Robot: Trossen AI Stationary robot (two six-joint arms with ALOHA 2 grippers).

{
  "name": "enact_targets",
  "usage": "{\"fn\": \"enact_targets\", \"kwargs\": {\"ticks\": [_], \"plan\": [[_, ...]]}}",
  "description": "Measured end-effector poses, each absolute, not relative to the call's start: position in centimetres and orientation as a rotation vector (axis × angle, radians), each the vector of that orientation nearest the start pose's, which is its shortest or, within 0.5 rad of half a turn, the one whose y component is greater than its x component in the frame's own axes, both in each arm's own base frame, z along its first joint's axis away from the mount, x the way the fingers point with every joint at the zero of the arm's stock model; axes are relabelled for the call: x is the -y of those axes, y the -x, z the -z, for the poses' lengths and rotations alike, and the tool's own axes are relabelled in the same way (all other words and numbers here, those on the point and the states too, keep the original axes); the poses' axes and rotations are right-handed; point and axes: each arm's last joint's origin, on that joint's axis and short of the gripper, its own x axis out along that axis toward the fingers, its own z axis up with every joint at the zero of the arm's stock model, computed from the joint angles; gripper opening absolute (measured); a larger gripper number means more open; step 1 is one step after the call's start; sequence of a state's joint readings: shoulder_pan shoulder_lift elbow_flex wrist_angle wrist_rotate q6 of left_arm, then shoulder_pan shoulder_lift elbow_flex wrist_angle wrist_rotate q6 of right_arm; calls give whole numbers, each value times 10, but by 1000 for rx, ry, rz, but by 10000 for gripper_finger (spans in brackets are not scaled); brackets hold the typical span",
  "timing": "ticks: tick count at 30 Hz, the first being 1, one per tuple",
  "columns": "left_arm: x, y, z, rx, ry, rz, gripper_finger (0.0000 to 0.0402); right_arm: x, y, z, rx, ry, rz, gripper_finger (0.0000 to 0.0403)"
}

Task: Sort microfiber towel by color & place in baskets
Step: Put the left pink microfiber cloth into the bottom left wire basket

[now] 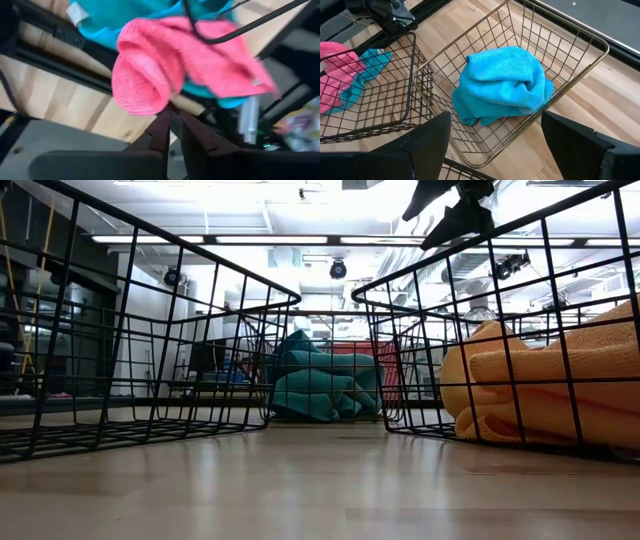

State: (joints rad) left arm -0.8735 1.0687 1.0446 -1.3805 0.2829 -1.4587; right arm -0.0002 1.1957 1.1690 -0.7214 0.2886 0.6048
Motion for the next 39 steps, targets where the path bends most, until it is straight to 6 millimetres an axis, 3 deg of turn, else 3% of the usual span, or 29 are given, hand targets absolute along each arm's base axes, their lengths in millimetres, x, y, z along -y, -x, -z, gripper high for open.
{"fn": "enact_targets", "kwargs": {"ticks": [4,12,22,27,33,36,39], "plan": [[132,-96,-271,-1786,594,-271,81,8,-240,-338,-631,-474,492,307],[146,-106,-245,-1827,543,-290,191,8,-240,-337,-632,-483,496,307],[157,-104,-214,-1965,470,-452,213,8,-240,-337,-631,-487,498,307],[162,-108,-210,-1957,453,-372,180,8,-240,-337,-631,-487,497,307],[158,-104,-220,-1938,505,-331,18,8,-240,-337,-631,-487,498,307],[153,-98,-237,-1910,564,-298,6,8,-240,-337,-632,-487,498,307],[147,-95,-272,-1836,669,-206,3,8,-239,-337,-635,-486,499,307]]}}
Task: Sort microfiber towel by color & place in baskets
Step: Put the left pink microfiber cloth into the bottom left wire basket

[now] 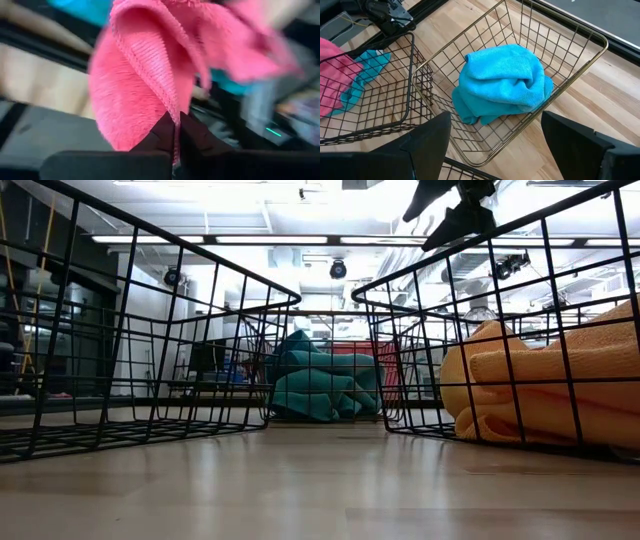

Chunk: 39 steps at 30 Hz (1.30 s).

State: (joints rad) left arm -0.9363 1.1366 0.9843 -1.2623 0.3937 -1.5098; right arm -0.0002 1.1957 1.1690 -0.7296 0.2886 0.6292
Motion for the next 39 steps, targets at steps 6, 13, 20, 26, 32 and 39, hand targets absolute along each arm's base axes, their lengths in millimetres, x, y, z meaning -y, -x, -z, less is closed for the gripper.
{"fn": "enact_targets", "kwargs": {"ticks": [6,13,20,26,32,39], "plan": [[126,-81,-382,-1537,924,235,1,8,-239,-337,-635,-486,499,307],[67,-60,-488,-721,969,300,0,8,-240,-338,-625,-490,498,307],[63,-80,-512,-433,552,166,0,6,-248,-366,-350,-575,350,307],[83,-137,-501,-472,247,101,0,6,-236,-405,-49,-581,228,307],[93,-182,-481,-639,177,218,0,6,-221,-418,23,-578,206,307],[86,-176,-452,-967,127,36,0,2,-219,-416,-7,-577,193,307]]}}
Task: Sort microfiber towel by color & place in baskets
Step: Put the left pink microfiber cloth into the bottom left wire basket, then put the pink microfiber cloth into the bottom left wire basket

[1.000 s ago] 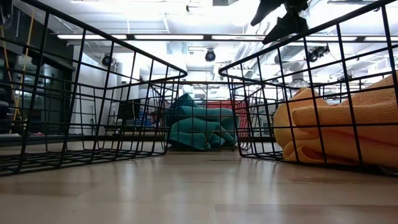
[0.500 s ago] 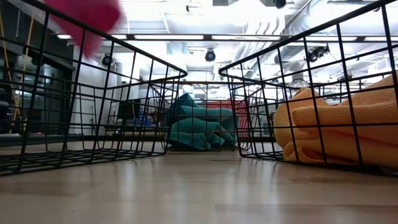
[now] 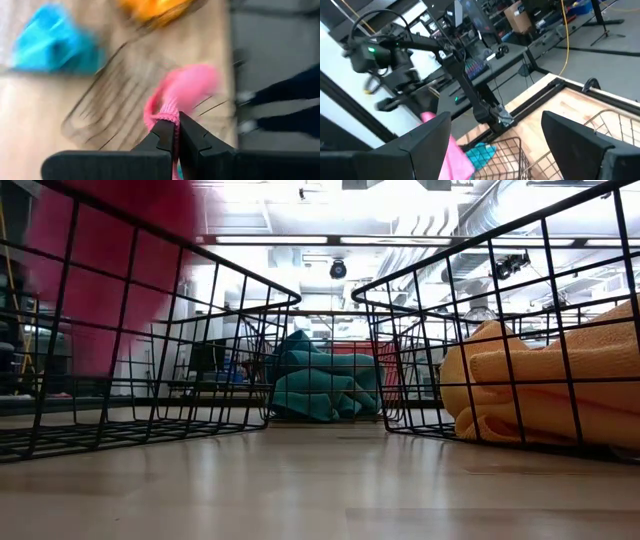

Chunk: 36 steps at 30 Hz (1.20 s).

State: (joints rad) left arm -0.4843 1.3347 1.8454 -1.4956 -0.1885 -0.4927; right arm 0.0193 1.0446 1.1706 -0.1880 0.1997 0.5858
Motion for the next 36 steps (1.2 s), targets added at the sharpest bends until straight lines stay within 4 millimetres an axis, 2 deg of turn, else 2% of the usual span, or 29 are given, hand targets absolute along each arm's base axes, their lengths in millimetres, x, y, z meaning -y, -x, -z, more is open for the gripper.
{"fn": "enact_targets", "kwargs": {"ticks": [2,9,12,17,23,28,33,36], "plan": [[84,-175,-446,-1018,90,-63,0,-1,-220,-414,-27,-575,189,307],[85,-191,-423,-966,96,-256,0,-7,-220,-412,-53,-572,166,307],[91,-200,-405,-1013,155,-223,0,-8,-220,-412,-55,-571,160,307],[110,-223,-382,-962,268,-23,0,-8,-219,-412,-63,-564,162,307],[111,-227,-337,-1053,326,-117,8,-8,-219,-410,-77,-559,166,307],[112,-223,-318,-1154,352,-97,52,-8,-219,-407,-108,-554,175,307],[110,-221,-316,-1224,320,0,120,-8,-218,-403,-150,-548,188,307],[107,-222,-317,-1257,369,51,157,-8,-217,-399,-189,-565,190,307]]}}
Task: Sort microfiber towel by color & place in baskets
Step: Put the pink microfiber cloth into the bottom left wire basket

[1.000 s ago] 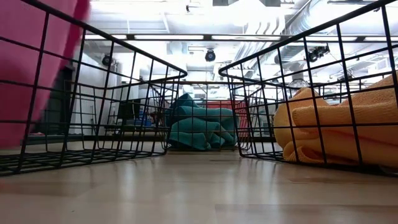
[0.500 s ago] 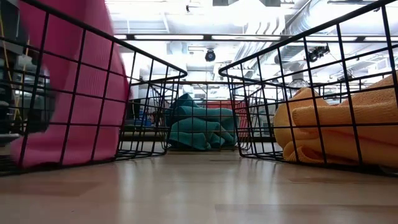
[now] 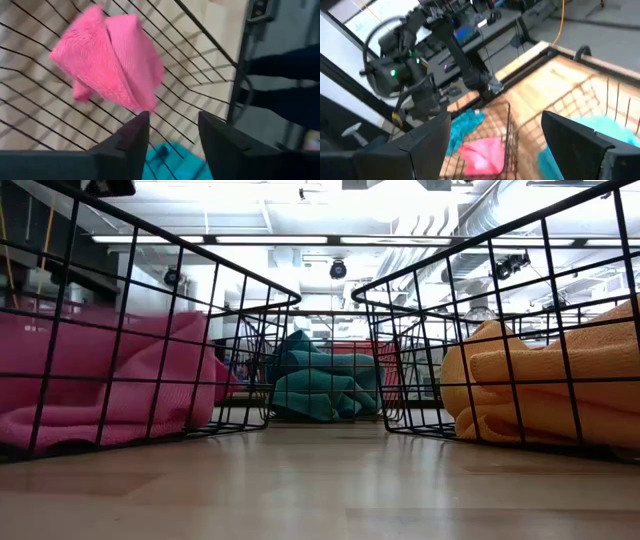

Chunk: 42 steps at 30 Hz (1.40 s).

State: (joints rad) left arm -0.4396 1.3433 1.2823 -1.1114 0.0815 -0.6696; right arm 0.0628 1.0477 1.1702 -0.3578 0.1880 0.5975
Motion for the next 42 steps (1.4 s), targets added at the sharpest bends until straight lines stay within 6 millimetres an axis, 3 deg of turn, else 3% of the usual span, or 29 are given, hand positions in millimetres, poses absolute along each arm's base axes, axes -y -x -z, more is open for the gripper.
{"fn": "enact_targets", "kwargs": {"ticks": [5,8,13,18,22,28,39,42], "plan": [[99,-225,-318,-1295,444,136,187,-13,-215,-391,-321,-691,80,307],[94,-228,-319,-1267,419,147,189,-28,-212,-377,-555,-868,-45,307],[83,-235,-320,-1188,344,75,187,-78,-192,-350,-1048,-1099,-63,307],[74,-242,-322,-1132,309,75,187,-133,-166,-334,-1334,-1189,92,307],[68,-243,-322,-1125,280,82,187,-170,-154,-314,-1411,-1178,292,307],[60,-245,-322,-1116,261,77,187,-208,-155,-279,-1483,-1096,450,307],[52,-247,-322,-1119,287,85,187,-229,-170,-227,-1561,-820,563,307],[53,-247,-322,-1126,312,99,187,-233,-172,-219,-1598,-774,536,287]]}}
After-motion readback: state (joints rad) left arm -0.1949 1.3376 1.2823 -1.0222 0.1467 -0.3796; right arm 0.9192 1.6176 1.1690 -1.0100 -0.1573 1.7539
